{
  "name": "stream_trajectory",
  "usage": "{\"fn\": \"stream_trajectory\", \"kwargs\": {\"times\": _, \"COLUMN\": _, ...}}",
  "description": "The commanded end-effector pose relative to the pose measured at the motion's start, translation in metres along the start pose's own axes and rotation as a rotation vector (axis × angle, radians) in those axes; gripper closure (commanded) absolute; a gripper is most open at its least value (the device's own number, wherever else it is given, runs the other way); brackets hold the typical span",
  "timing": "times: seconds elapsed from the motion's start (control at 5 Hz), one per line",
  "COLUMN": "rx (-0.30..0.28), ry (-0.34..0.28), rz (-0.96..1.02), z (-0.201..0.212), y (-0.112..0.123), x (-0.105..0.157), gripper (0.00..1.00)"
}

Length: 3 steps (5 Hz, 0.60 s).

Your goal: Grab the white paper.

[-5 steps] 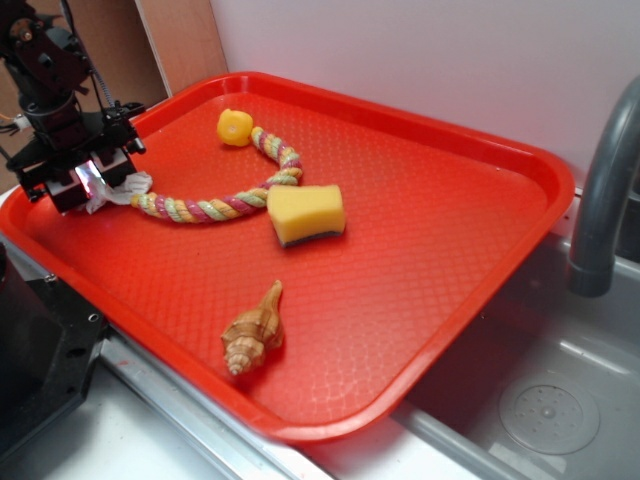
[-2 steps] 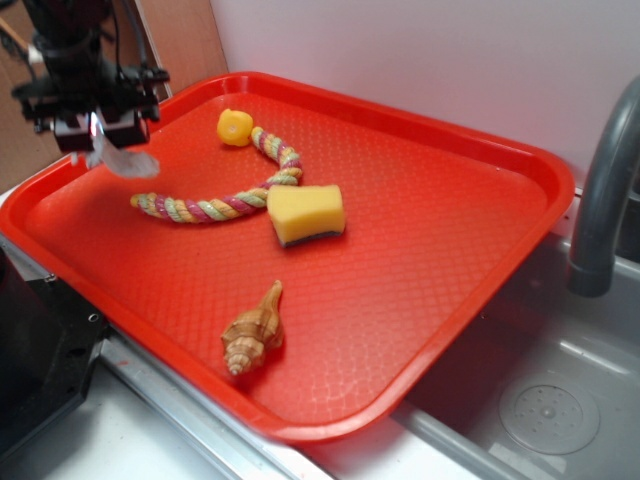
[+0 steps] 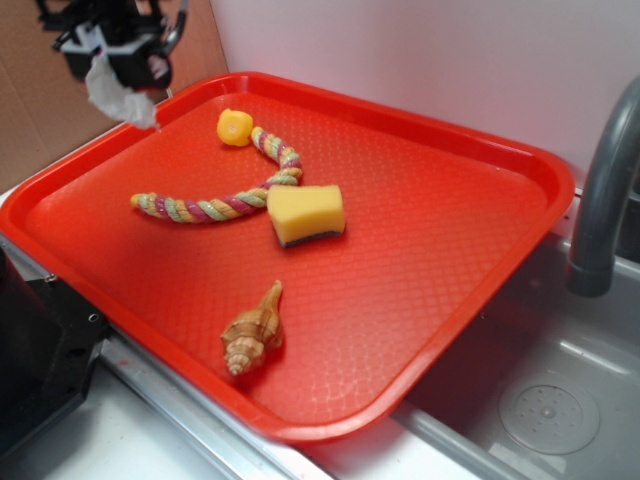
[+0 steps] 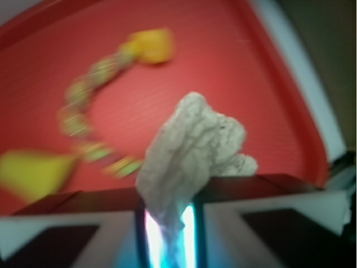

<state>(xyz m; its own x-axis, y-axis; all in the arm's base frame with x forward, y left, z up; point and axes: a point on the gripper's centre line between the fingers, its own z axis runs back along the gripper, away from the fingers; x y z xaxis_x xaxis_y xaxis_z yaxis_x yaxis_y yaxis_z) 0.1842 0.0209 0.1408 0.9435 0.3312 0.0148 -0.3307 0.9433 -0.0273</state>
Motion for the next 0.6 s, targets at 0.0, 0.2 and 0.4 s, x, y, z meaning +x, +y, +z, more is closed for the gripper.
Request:
{"fn": "stream_trajectory", "kwargs": {"times": 0.0, "rx": -0.072, "ry": 0.039, "rz": -0.301, "z": 0.039, "y": -0.014, "x": -0.021, "gripper": 1.00}}
{"fn": "stream_trajectory", "kwargs": {"times": 0.2, "rx": -0.047, "ry": -0.004, "rz": -0.291, "z": 0.047, "y": -0.012, "x": -0.032, "gripper": 1.00}}
{"fn": "stream_trajectory", "kwargs": {"times": 0.4, "rx": -0.025, "ry": 0.005, "rz": -0.267, "z": 0.045, "y": -0.006, "x": -0.028, "gripper": 1.00}}
